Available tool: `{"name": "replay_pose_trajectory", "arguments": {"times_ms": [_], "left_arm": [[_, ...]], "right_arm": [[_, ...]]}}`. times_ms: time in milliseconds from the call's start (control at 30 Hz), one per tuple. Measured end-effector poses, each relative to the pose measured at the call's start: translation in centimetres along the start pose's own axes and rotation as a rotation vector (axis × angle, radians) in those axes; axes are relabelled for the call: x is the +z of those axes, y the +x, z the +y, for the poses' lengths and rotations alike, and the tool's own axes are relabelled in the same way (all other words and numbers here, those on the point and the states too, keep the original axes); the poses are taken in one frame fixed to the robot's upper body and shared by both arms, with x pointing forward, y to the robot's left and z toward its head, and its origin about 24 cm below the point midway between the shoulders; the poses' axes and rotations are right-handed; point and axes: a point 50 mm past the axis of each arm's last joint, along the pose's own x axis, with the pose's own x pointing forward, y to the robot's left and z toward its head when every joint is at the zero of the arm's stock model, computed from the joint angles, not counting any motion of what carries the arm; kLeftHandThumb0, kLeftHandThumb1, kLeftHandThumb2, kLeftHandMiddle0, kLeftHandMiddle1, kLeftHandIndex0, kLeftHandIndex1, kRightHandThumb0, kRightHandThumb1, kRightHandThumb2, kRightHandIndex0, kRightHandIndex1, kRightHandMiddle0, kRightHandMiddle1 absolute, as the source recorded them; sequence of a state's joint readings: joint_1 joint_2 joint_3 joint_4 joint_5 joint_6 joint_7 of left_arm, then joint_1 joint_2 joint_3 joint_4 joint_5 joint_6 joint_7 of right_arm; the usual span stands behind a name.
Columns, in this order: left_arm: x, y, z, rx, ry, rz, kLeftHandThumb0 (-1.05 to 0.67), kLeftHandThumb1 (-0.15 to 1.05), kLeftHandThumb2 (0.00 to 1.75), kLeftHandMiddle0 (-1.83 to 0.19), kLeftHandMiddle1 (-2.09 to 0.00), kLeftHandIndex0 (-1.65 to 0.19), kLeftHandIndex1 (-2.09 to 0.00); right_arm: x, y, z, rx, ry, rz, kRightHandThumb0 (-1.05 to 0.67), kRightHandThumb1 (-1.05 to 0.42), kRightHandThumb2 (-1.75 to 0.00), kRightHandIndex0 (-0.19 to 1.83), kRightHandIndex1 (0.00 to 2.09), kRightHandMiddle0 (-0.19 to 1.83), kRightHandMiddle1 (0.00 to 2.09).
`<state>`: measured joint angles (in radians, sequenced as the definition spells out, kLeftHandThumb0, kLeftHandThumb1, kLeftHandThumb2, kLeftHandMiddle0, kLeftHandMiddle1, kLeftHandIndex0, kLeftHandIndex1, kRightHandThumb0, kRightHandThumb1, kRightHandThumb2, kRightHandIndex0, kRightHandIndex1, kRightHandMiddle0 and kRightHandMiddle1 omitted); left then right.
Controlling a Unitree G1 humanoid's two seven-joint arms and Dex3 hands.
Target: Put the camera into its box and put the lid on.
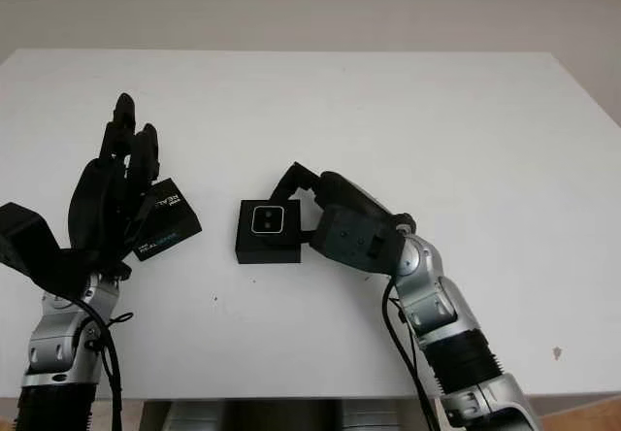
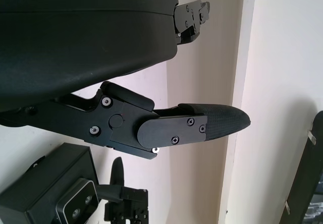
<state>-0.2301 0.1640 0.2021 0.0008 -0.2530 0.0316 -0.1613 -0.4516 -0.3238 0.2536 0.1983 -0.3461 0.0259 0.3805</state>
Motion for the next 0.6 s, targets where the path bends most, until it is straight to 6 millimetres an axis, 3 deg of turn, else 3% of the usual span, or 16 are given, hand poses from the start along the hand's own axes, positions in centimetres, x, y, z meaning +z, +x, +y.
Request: {"name": "replay_pose_trajectory", "arguments": {"times_ms": [67,133,233,600], "left_arm": [[0.00,-0.01,0.00,0.000,0.000,0.000,-0.74,1.05,0.48,0.19,0.00,0.19,0.00],[-0.01,-0.01,0.00,-0.001,0.000,0.000,-0.74,1.05,0.48,0.19,0.00,0.19,0.00],[0.00,-0.01,0.00,-0.001,-0.001,0.000,-0.73,1.05,0.47,0.19,0.00,0.19,0.00],[-0.01,-0.01,-0.03,-0.008,0.000,0.000,-0.73,1.05,0.48,0.19,0.00,0.19,0.00]], "right_arm": [[0.02,-0.09,-0.23,0.024,-0.028,0.005,-0.68,-1.05,-0.08,-0.15,0.01,-0.03,0.67],[0.21,-0.19,-0.47,0.036,-0.056,0.005,-0.73,-1.04,-0.06,-0.18,0.00,-0.04,0.35],[0.41,-0.26,-0.59,0.033,-0.074,0.000,-0.74,-1.01,-0.05,-0.19,0.00,-0.07,0.22],[0.64,-0.72,-0.96,-0.070,-0.117,-0.045,-0.83,-0.97,-0.05,-0.19,0.00,-0.18,0.07]]}}
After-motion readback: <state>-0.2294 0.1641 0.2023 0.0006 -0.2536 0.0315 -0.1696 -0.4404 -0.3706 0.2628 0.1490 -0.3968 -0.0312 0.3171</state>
